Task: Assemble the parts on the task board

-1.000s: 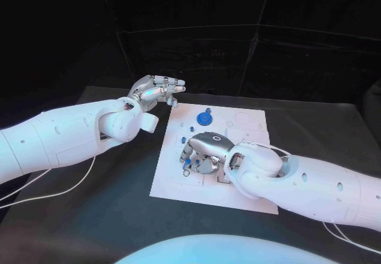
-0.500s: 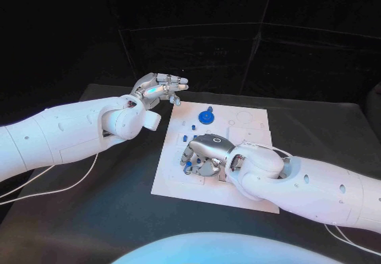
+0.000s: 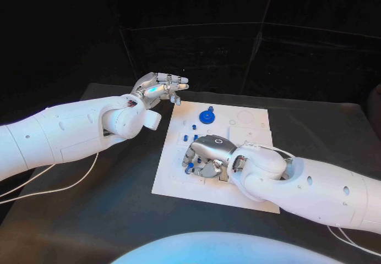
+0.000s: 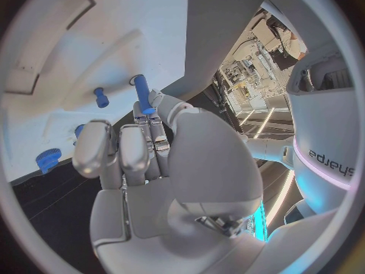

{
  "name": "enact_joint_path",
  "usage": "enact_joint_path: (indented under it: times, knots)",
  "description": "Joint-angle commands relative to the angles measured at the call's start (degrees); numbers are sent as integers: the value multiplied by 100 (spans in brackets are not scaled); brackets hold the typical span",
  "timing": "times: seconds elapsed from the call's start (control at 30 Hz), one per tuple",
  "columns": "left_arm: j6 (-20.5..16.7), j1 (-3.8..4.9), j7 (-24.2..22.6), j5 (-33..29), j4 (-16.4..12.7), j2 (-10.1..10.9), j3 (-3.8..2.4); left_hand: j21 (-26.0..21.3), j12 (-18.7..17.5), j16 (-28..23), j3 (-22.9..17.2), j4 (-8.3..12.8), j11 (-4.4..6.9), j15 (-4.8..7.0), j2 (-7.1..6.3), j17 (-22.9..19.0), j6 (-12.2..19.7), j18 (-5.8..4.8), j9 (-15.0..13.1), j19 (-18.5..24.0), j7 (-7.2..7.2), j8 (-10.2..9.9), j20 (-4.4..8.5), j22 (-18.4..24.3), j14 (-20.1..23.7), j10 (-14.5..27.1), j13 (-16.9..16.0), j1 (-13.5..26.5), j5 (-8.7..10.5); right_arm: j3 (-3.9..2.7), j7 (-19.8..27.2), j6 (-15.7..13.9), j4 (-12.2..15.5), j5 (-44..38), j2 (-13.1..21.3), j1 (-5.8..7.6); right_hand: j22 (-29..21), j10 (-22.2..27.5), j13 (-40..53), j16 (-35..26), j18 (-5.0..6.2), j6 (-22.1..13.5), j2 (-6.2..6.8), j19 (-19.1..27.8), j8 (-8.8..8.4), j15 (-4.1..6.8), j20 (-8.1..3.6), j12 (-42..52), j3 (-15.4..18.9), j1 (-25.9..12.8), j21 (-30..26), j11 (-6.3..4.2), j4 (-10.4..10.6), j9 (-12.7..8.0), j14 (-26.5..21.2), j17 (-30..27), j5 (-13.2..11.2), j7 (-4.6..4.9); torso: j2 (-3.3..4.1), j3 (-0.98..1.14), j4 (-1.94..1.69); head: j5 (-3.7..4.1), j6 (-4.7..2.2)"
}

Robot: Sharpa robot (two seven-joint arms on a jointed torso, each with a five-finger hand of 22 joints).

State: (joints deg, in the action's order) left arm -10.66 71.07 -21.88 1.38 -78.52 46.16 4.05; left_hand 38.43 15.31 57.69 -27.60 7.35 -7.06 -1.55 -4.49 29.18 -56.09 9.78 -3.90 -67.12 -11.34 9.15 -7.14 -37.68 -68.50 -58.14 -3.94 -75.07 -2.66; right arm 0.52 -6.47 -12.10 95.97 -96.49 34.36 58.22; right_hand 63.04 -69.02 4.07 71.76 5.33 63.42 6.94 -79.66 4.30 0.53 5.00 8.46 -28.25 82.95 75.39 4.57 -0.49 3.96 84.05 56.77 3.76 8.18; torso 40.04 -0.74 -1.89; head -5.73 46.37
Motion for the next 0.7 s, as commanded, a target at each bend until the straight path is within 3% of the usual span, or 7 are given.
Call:
enact_joint_path:
  times: [0.03,0.6,0.7]
  knots:
    - [66,10,-20,-15,-2,-6,-5,-31,26,-10,-4,34,-7,-15,21,-6,43,67,2,40,4,34,2,6,45,26,5,-48,-27,-1,-50,52,-27,-215,-39,3,3,-74,5,29,-14,1,13,-12,-37,37,-11,18,-38,48,19,-45,-11,-7,88,8,20,37,4,-1,-5,3,5]
    - [71,10,-14,-15,-5,2,-5,-31,36,-5,0,32,-9,-18,29,-13,50,67,2,44,3,37,-1,6,50,38,4,-42,-28,3,-161,190,-100,-617,-133,-27,9,-82,8,34,-15,4,16,-13,-36,36,-10,15,-46,48,24,-46,-29,-6,88,13,31,35,-1,-1,-5,12,12]
    - [71,10,-13,-15,-5,4,-5,-31,36,-5,0,32,-9,-18,29,-13,50,67,2,44,3,37,-1,6,50,38,4,-42,-28,53,-149,258,-75,-664,-127,-29,6,-83,9,32,-14,2,33,-11,-38,35,-9,11,-44,40,23,-44,-42,-6,87,7,32,36,-2,-2,-4,12,13]
